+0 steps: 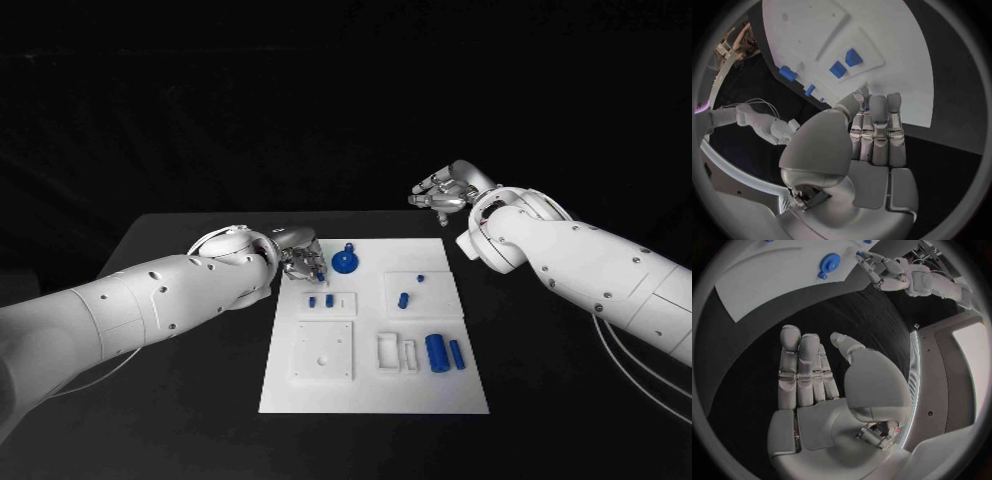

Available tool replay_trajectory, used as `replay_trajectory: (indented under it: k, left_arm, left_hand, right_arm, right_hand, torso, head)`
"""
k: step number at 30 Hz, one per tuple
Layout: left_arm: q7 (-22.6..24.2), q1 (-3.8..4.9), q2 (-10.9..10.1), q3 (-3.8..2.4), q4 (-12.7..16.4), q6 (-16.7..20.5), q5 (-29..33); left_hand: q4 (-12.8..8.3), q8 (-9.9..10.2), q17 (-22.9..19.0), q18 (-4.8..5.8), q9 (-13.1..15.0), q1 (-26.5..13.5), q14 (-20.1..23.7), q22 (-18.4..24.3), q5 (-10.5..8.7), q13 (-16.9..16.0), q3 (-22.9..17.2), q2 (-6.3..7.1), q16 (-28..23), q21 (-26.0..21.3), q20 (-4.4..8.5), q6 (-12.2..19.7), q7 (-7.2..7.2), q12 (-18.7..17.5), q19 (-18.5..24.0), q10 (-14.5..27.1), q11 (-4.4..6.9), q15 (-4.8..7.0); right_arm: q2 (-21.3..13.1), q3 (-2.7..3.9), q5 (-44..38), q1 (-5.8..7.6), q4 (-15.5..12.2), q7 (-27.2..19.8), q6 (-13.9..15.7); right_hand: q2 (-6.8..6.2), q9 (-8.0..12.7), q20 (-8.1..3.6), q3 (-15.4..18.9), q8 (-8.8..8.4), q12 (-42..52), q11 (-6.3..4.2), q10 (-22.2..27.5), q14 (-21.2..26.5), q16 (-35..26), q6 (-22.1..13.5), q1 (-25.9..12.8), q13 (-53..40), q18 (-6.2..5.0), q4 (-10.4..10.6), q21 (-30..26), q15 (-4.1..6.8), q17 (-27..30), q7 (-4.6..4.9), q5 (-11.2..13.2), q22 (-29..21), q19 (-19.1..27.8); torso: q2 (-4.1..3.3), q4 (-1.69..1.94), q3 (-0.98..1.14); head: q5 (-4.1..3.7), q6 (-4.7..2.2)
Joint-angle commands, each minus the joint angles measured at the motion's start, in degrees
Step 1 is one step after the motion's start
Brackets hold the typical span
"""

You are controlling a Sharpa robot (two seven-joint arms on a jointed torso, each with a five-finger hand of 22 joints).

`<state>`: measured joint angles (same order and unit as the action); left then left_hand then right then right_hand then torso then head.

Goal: Assemble the parts on the task board

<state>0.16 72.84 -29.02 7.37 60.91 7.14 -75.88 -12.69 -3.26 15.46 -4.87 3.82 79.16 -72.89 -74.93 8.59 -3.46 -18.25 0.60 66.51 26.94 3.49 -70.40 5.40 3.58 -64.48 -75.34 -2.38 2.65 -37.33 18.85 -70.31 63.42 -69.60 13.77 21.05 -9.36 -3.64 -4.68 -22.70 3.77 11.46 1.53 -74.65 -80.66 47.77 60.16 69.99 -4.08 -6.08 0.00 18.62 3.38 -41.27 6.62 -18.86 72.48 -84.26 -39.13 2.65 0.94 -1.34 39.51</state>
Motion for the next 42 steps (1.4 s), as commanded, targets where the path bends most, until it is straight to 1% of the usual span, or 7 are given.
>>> replay_trajectory:
  k: [1, 6, 16, 24, 29, 31, 42]
  left_arm:
    - [0.61, 0.02, 0.41, 0.02, -0.23, -0.09, -0.85]
    - [0.79, -0.01, 0.69, 0.12, -0.33, -0.65, -0.82]
    - [0.95, -0.02, 0.99, 0.29, -0.47, -1.04, -0.60]
    - [0.65, -0.10, 1.49, 0.92, -0.92, -1.88, -0.49]
    - [-0.10, -0.16, 1.71, 1.15, -1.06, -2.63, -0.47]
    - [-0.47, -0.18, 1.76, 1.19, -1.09, -2.83, -0.47]
    - [-0.69, -0.25, 2.37, 1.27, -1.50, -2.99, -0.41]
  left_hand:
    - [0.11, -0.35, 0.03, -0.37, 0.06, 0.41, 0.09, -1.23, 0.17, 0.05, 0.32, -0.11, -0.25, 0.09, -0.06, 0.43, -0.01, -0.20, 0.18, 0.49, -0.01, -0.33]
    - [0.11, -0.35, 0.03, -0.37, 0.06, 0.41, 0.09, -1.23, 0.17, 0.05, 0.32, -0.11, -0.25, 0.09, -0.06, 0.43, -0.01, -0.20, 0.18, 0.49, -0.01, -0.33]
    - [0.08, -0.34, 0.02, -0.38, 0.06, 0.43, 0.11, -1.22, 0.11, 0.05, 0.32, -0.14, -0.27, 0.07, -0.06, 0.42, -0.02, -0.20, 0.19, 0.47, 0.00, -0.33]
    - [0.08, -0.34, 0.03, -0.41, 0.06, 0.44, 0.07, -1.21, 0.14, 0.05, 0.28, -0.26, -0.24, 0.07, -0.05, 0.47, 0.00, -0.21, 0.12, 0.52, -0.01, -0.33]
    - [0.11, -0.33, 0.05, -0.43, 0.06, 0.39, 0.00, -1.21, 0.05, 0.05, 0.28, -0.33, -0.19, 0.09, -0.06, 0.52, 0.01, -0.20, 0.03, 0.60, -0.02, -0.33]
    - [0.12, -0.33, 0.05, -0.43, 0.05, 0.36, -0.01, -1.21, 0.04, 0.05, 0.29, -0.32, -0.18, 0.10, -0.06, 0.54, 0.01, -0.21, 0.00, 0.63, -0.04, -0.34]
    - [0.21, -0.35, 0.06, -0.46, 0.07, 0.29, 0.05, -1.20, 0.08, 0.04, 0.27, -0.38, -0.15, 0.07, -0.11, 0.63, 0.04, -0.19, -0.04, 0.75, -0.07, -0.38]
  right_arm:
    - [0.06, 0.01, -0.03, 0.02, -0.03, -0.67, 0.15]
    - [0.08, 0.01, -0.03, 0.02, -0.01, -0.67, 0.12]
    - [0.15, 0.01, -0.03, 0.02, -0.02, -0.67, 0.12]
    - [0.16, 0.01, -0.03, 0.02, -0.04, -0.68, 0.11]
    - [0.13, 0.01, -0.03, 0.01, -0.06, -0.70, 0.12]
    - [0.09, 0.01, -0.03, 0.01, -0.08, -0.71, 0.15]
    - [0.14, 0.01, -0.02, 0.01, -0.06, -0.78, 0.18]
  right_hand:
    - [0.05, 0.00, 0.23, 0.01, -0.20, -0.31, -0.04, -0.20, 0.26, 0.22, -0.20, -0.43, 0.04, -1.07, 0.14, 0.00, -0.13, 0.08, 0.15, -0.22, 0.05, -1.93]
    - [0.05, 0.00, 0.23, 0.01, -0.20, -0.31, -0.04, -0.20, 0.26, 0.22, -0.20, -0.43, 0.04, -1.07, 0.14, 0.00, -0.13, 0.08, 0.15, -0.22, 0.05, -1.93]
    - [0.05, 0.00, 0.23, 0.01, -0.20, -0.31, -0.04, -0.20, 0.26, 0.22, -0.20, -0.43, 0.04, -1.07, 0.14, 0.00, -0.13, 0.08, 0.15, -0.22, 0.05, -1.93]
    - [0.05, 0.00, 0.23, 0.01, -0.20, -0.31, -0.04, -0.20, 0.26, 0.22, -0.20, -0.43, 0.04, -1.07, 0.14, 0.00, -0.13, 0.08, 0.15, -0.22, 0.05, -1.93]
    - [0.05, 0.00, 0.23, 0.01, -0.20, -0.31, -0.04, -0.20, 0.26, 0.22, -0.20, -0.43, 0.04, -1.07, 0.14, 0.00, -0.13, 0.08, 0.15, -0.22, 0.05, -1.93]
    - [0.05, 0.00, 0.23, 0.01, -0.20, -0.31, -0.04, -0.20, 0.26, 0.22, -0.20, -0.43, 0.04, -1.07, 0.14, 0.00, -0.13, 0.08, 0.15, -0.22, 0.05, -1.93]
    - [0.05, 0.00, 0.23, 0.01, -0.20, -0.31, -0.04, -0.20, 0.26, 0.22, -0.20, -0.43, 0.04, -1.07, 0.14, 0.00, -0.13, 0.08, 0.15, -0.22, 0.05, -1.93]
  torso:
    - [-0.03, -0.04, -0.01]
    - [0.02, -0.02, 0.00]
    - [0.02, 0.00, 0.02]
    - [-0.02, -0.02, 0.00]
    - [-0.01, -0.04, 0.00]
    - [-0.02, -0.01, -0.02]
    - [0.00, 0.04, -0.02]
  head:
    - [-0.05, -0.01]
    - [-0.15, 0.12]
    - [-0.12, 0.13]
    - [-0.15, 0.13]
    - [-0.24, 0.21]
    - [-0.37, 0.21]
    - [-0.38, 0.27]
